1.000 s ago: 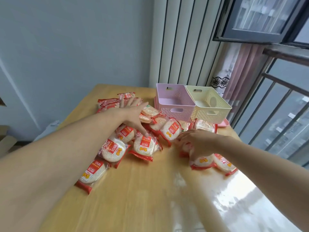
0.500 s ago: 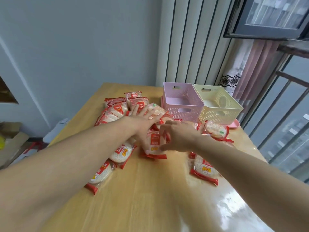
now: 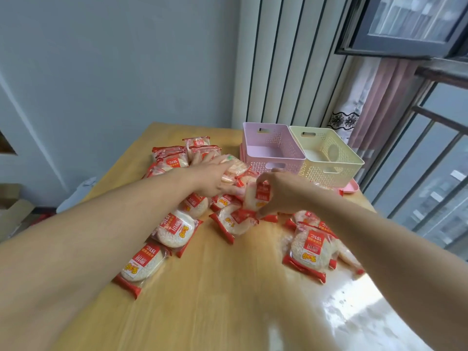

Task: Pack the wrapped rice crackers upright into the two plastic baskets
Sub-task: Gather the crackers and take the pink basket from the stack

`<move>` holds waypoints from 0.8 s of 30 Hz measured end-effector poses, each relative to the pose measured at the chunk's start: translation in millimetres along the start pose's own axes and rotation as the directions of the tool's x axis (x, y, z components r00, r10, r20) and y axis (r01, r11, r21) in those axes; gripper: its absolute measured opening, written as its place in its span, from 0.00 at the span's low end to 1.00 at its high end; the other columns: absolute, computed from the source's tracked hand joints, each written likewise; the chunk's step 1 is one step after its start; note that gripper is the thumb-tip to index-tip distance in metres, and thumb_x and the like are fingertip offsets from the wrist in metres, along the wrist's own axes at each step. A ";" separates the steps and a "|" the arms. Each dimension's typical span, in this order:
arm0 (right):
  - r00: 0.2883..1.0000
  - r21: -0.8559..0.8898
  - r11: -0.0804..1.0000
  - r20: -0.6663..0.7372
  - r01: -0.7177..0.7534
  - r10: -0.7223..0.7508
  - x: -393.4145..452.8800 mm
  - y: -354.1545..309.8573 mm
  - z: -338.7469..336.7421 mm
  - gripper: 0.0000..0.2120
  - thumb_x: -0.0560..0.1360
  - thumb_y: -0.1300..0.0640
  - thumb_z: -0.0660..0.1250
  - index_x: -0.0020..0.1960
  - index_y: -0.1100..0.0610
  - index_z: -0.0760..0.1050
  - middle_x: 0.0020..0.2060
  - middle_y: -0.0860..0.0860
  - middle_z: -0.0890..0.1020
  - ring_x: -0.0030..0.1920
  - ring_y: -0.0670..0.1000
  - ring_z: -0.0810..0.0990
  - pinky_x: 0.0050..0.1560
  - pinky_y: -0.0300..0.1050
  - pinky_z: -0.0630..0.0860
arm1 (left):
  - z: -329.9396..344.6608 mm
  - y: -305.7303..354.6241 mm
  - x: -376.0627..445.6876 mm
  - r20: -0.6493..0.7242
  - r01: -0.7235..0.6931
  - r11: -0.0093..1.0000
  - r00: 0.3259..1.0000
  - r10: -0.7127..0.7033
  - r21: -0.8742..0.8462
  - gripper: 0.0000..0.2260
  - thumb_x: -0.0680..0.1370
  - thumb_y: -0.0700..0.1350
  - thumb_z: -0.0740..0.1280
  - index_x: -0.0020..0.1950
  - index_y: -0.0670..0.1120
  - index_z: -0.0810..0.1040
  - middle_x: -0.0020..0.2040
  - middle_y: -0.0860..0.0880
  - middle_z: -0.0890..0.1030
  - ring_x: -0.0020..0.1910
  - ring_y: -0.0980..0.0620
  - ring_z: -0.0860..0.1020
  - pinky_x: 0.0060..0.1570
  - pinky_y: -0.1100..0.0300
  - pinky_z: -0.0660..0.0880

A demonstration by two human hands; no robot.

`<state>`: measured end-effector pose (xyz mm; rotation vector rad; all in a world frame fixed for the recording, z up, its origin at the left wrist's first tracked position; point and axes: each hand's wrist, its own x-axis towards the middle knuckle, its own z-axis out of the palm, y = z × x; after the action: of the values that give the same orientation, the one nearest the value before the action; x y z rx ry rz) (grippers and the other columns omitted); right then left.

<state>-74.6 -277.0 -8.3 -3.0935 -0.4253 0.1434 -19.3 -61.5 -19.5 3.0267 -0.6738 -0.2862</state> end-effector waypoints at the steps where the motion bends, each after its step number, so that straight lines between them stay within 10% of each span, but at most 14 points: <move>1: 0.999 0.046 0.998 -0.008 -0.036 0.036 0.5 8.9 -9.3 0.43 0.59 0.36 0.80 0.70 0.48 0.72 0.55 0.48 0.76 0.50 0.52 0.78 0.52 0.51 0.81 | -1.7 -0.4 1.5 -0.027 0.000 1.000 1.000 -0.001 -0.012 0.48 0.72 0.76 0.57 0.83 0.53 0.44 0.84 0.50 0.45 0.82 0.45 0.39 0.76 0.38 0.35; 8: 0.962 -0.114 0.963 0.102 -0.243 0.254 28.0 48.8 -20.4 0.26 0.70 0.48 0.76 0.67 0.53 0.78 0.56 0.52 0.82 0.52 0.55 0.81 0.54 0.50 0.81 | -0.2 9.2 11.4 -0.025 -0.038 0.999 0.999 0.038 -0.003 0.57 0.65 0.75 0.70 0.83 0.56 0.43 0.84 0.51 0.43 0.81 0.46 0.36 0.76 0.35 0.34; 12: 0.967 -0.074 0.970 -0.127 -0.231 0.220 45.4 45.4 -31.5 0.22 0.75 0.55 0.69 0.69 0.49 0.76 0.63 0.50 0.81 0.61 0.55 0.79 0.56 0.47 0.78 | 11.7 12.2 17.6 0.134 -0.089 0.977 0.989 0.063 0.193 0.74 0.50 0.75 0.77 0.79 0.59 0.30 0.78 0.51 0.27 0.75 0.42 0.23 0.72 0.28 0.34; 17: 0.976 -0.049 0.989 -0.178 -0.137 0.126 78.6 36.3 -18.2 0.26 0.78 0.60 0.64 0.75 0.46 0.69 0.72 0.48 0.74 0.71 0.53 0.70 0.69 0.53 0.66 | 27.1 23.1 17.7 0.080 -0.124 0.920 0.992 0.101 0.373 0.73 0.52 0.72 0.78 0.81 0.54 0.34 0.80 0.46 0.31 0.78 0.40 0.29 0.72 0.33 0.28; 24: 0.919 -0.013 0.978 -0.345 -0.207 0.190 99.1 42.4 7.0 0.10 0.79 0.61 0.62 0.46 0.50 0.80 0.42 0.50 0.83 0.39 0.56 0.79 0.40 0.45 0.71 | 38.1 16.0 23.0 -0.062 -0.121 0.956 0.988 0.142 0.268 0.69 0.56 0.77 0.72 0.82 0.53 0.34 0.83 0.50 0.37 0.81 0.45 0.35 0.73 0.37 0.29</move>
<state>31.2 -291.1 -25.2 -3.1089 -0.1026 -0.4065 -12.6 -85.2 -59.9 3.1973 -0.9749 -0.0730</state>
